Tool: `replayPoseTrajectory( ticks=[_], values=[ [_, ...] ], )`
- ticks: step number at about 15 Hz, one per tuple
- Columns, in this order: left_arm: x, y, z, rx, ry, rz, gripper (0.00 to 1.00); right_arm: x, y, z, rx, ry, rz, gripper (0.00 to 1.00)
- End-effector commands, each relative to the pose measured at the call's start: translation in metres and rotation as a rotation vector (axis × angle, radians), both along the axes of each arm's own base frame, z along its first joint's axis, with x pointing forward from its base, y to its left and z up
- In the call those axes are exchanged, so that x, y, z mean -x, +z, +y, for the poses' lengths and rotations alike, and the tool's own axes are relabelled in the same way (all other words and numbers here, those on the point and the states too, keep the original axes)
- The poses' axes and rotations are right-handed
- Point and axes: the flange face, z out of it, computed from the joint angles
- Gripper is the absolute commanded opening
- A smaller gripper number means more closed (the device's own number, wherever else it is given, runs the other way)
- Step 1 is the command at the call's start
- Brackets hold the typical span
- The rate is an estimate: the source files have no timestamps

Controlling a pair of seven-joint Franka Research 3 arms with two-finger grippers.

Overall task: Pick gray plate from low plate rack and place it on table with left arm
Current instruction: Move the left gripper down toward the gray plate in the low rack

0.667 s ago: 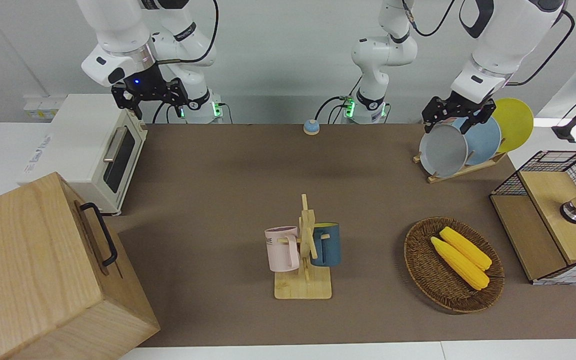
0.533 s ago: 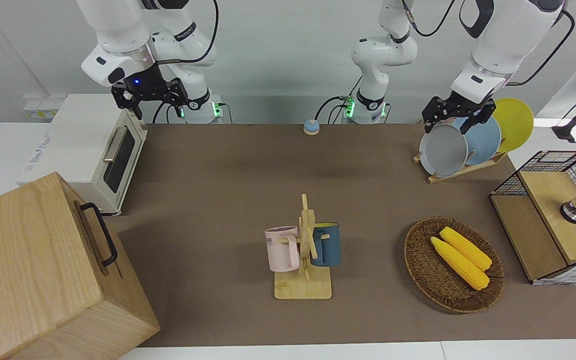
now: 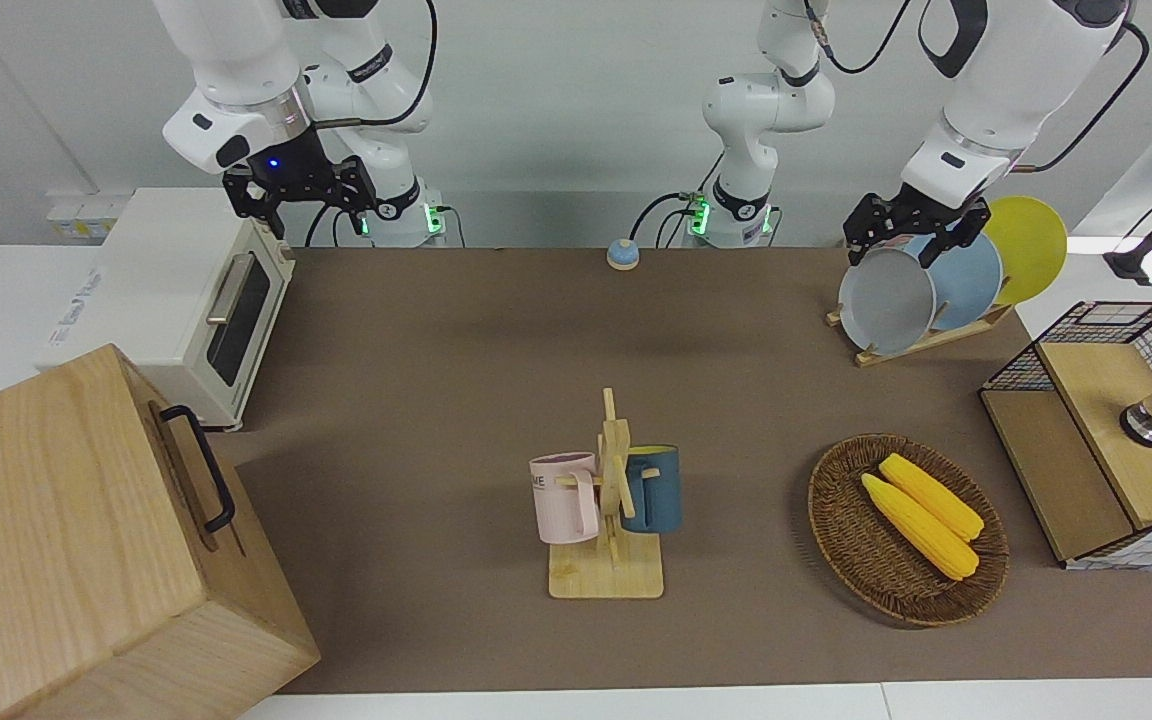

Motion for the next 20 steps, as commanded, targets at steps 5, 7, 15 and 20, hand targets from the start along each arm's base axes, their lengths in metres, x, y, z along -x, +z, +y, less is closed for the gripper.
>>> replayPoseTrajectory(
  ticks=[5, 7, 15, 20],
  values=[
    [0.063, -0.018, 0.011, -0.017, 0.016, 0.008, 1.00, 0.002, 0.003, -0.002, 0.008, -0.015, 0.002, 0.983],
    [0.085, -0.029, 0.012, -0.020, 0.019, -0.025, 1.00, 0.002, 0.003, -0.002, 0.009, -0.015, 0.003, 0.983],
    [0.105, -0.050, 0.034, -0.049, 0.058, -0.034, 1.00, 0.002, 0.004, -0.002, 0.008, -0.015, 0.000, 0.983],
    [0.112, -0.070, 0.086, -0.151, 0.146, -0.059, 1.00, 0.002, 0.004, -0.002, 0.008, -0.015, 0.000, 0.983]
  ],
)
